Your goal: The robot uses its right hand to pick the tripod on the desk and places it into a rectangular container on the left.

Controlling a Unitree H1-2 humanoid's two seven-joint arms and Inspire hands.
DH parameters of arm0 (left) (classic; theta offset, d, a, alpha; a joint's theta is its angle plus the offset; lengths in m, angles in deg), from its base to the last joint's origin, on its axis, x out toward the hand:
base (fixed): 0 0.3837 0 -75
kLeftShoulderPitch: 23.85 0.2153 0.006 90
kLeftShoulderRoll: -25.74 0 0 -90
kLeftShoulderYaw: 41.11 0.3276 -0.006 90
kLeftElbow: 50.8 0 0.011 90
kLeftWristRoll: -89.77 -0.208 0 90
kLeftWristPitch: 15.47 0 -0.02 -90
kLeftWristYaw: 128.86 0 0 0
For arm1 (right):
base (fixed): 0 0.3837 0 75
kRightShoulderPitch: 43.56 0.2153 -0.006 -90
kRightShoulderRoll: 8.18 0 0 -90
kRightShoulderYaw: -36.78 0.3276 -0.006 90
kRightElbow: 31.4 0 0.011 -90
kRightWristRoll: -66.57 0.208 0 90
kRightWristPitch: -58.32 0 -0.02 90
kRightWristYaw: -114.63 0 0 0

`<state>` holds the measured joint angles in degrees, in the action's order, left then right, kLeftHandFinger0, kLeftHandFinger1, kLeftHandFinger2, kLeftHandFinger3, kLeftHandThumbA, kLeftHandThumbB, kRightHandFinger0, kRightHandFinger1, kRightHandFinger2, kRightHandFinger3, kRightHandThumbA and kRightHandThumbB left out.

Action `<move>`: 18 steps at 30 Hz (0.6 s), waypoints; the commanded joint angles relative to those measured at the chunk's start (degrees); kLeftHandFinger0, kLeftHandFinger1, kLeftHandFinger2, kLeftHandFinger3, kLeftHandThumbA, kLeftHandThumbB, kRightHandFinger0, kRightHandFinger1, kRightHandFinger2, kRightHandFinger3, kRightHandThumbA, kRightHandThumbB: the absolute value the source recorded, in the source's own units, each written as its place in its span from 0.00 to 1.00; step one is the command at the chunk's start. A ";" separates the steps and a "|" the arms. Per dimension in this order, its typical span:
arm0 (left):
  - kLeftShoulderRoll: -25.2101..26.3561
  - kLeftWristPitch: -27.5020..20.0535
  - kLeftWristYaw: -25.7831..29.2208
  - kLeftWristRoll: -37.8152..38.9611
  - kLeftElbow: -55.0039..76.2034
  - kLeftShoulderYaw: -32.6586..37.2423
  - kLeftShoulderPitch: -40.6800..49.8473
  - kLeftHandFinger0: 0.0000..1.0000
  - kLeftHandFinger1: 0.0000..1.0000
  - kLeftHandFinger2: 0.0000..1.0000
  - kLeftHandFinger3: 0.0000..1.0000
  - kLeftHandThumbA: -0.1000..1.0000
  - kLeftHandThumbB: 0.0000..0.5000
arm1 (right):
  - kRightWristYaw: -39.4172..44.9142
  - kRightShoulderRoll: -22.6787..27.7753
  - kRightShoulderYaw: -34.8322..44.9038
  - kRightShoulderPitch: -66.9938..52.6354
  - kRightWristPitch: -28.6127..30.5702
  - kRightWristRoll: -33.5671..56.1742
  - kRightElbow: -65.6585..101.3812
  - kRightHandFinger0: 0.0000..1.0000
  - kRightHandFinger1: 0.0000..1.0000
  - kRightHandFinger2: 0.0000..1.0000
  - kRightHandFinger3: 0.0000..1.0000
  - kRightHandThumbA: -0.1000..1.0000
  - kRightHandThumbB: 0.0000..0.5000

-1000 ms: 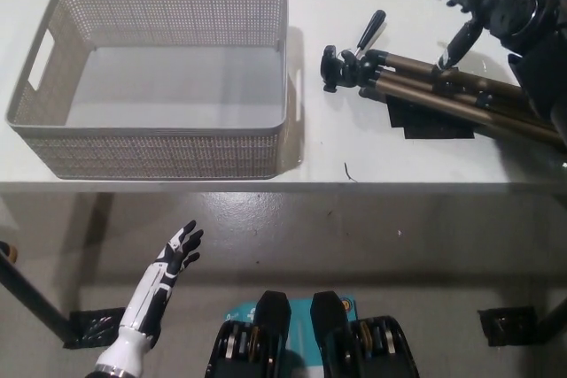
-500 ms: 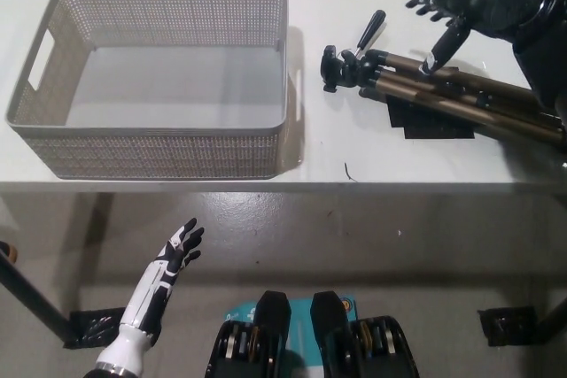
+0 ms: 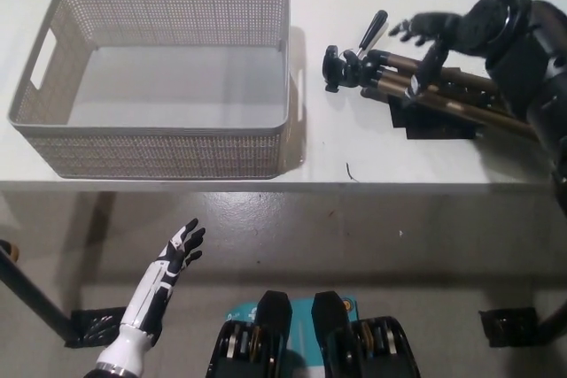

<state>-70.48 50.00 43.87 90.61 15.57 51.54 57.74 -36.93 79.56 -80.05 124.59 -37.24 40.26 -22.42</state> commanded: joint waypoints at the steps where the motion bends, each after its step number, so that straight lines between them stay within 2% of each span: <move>1: 0.71 -2.39 -0.46 0.60 1.46 -0.86 -0.53 1.00 1.00 1.00 1.00 1.00 1.00 | -1.45 1.57 -0.48 0.85 -5.06 -0.83 -0.99 1.00 1.00 1.00 1.00 1.00 0.91; 3: 0.55 -2.39 -0.89 1.08 1.46 -0.89 -0.58 1.00 1.00 1.00 1.00 1.00 1.00 | -0.28 2.33 -1.14 0.00 -4.46 -1.25 -1.37 1.00 1.00 1.00 1.00 1.00 0.91; 5: 0.44 -2.39 -0.92 1.03 1.40 -0.88 -0.61 1.00 1.00 1.00 1.00 1.00 1.00 | -1.01 2.59 -0.62 -0.92 -6.02 -0.63 -1.68 1.00 1.00 1.00 1.00 1.00 0.99; 9: 0.55 -2.39 -0.97 0.91 1.15 -0.73 -0.67 1.00 1.00 1.00 1.00 1.00 1.00 | -1.43 2.30 -0.45 -2.69 -4.80 -0.37 -1.62 1.00 1.00 1.00 1.00 1.00 0.89; 10: 0.57 -2.39 -0.93 0.89 1.13 -0.73 -0.66 1.00 1.00 1.00 1.00 1.00 1.00 | -2.03 2.19 -1.58 -3.19 -3.46 -1.53 -1.51 1.00 1.00 1.00 1.00 1.00 0.88; 11: 0.49 -2.39 -0.96 1.06 1.16 -0.76 -0.69 1.00 1.00 1.00 1.00 1.00 1.00 | -3.17 1.90 -2.50 -3.60 -3.51 -2.43 -1.45 1.00 1.00 1.00 1.00 1.00 0.89; 12: 0.39 -2.39 -0.85 1.10 1.01 -0.79 -0.85 1.00 1.00 1.00 1.00 1.00 1.00 | -5.05 1.60 -3.82 -4.10 -4.08 -3.79 -1.38 1.00 1.00 1.00 1.00 1.00 0.95; 13: 0.39 -2.39 -0.85 1.15 1.02 -0.81 -0.84 1.00 1.00 1.00 1.00 1.00 1.00 | -6.30 1.33 -4.73 -4.63 -4.81 -4.59 -1.39 1.00 1.00 1.00 1.00 1.00 0.94; 16: 0.52 -2.39 -1.45 2.04 1.09 -0.97 -0.20 1.00 1.00 1.00 1.00 1.00 1.00 | -12.79 0.56 -7.16 -7.39 -7.06 -6.27 -1.71 1.00 1.00 1.00 1.00 1.00 0.99; 17: 0.44 -2.39 -1.65 2.34 0.95 -0.98 -0.25 1.00 1.00 1.00 1.00 1.00 1.00 | -15.31 0.67 -6.93 -8.09 -7.24 -5.98 -1.65 1.00 1.00 1.00 1.00 0.96 1.00; 18: 0.43 -2.39 -1.68 2.23 0.80 -0.92 -0.31 1.00 1.00 1.00 1.00 1.00 1.00 | -20.40 0.89 -5.84 -9.31 -7.14 -5.05 -1.55 1.00 1.00 1.00 1.00 0.74 0.85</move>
<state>-70.50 49.84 43.77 91.29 15.51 51.35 57.77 -43.91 80.03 -85.63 119.30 -41.70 37.02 -23.36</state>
